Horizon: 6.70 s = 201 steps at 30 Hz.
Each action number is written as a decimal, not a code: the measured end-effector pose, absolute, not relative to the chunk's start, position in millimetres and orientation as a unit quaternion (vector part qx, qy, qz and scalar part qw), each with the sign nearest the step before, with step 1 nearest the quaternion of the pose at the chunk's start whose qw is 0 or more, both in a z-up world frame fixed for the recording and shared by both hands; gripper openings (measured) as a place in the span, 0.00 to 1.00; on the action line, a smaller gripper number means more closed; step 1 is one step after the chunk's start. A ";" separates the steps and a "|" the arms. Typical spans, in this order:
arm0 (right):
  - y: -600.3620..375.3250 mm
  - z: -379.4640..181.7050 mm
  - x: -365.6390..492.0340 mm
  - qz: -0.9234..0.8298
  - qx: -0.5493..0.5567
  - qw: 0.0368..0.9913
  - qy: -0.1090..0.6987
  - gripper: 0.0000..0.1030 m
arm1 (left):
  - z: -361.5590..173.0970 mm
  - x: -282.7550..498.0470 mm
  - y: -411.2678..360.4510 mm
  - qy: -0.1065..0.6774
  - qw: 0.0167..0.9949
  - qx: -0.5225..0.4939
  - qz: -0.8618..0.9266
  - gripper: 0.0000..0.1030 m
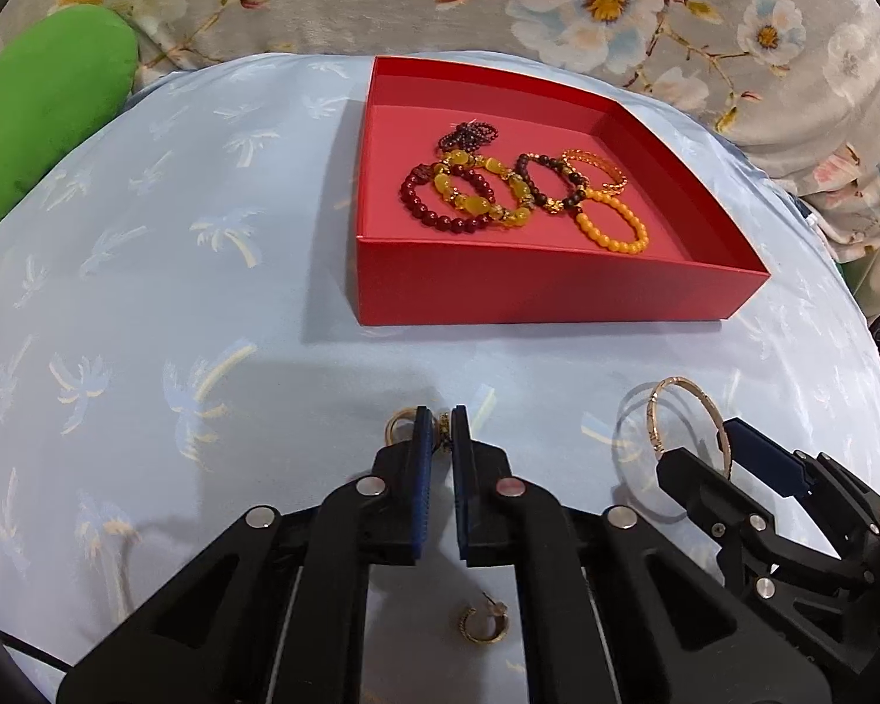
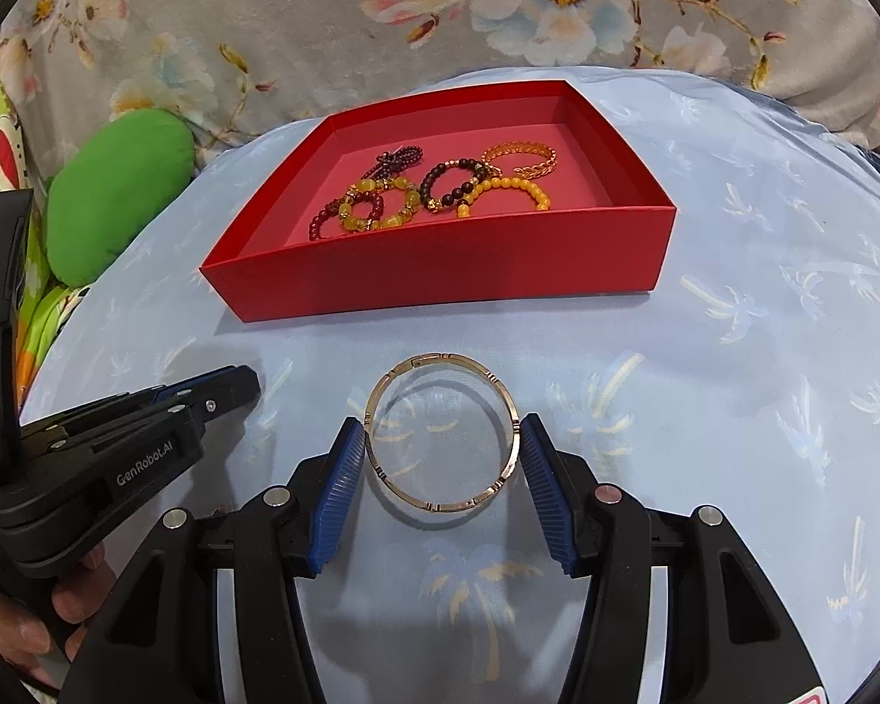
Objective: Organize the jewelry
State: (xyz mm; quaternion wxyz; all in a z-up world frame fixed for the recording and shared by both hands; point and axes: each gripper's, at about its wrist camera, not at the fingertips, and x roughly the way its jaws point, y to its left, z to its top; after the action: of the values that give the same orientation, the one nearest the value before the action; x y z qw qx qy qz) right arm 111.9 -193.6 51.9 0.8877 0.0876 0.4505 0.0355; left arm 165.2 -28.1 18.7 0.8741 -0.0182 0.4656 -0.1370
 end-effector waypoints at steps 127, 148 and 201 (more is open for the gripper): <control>-189.1 80.9 46.9 0.052 0.088 0.891 0.442 0.53 | 49.5 81.1 -33.7 0.452 0.876 -0.009 -0.166 0.22; -157.3 50.2 47.4 0.073 0.069 0.879 0.467 0.50 | 15.4 69.6 -1.9 0.482 0.865 -0.014 -0.136 0.22; -152.9 43.1 78.4 0.067 0.029 0.884 0.461 0.12 | 19.6 88.1 -5.3 0.482 0.865 -0.021 -0.137 0.34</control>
State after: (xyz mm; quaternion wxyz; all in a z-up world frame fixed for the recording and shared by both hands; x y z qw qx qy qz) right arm 78.4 -152.9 43.1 0.8844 0.0291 0.4610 0.0670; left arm 88.1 -5.3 19.6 0.8650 -0.0214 0.4820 -0.1375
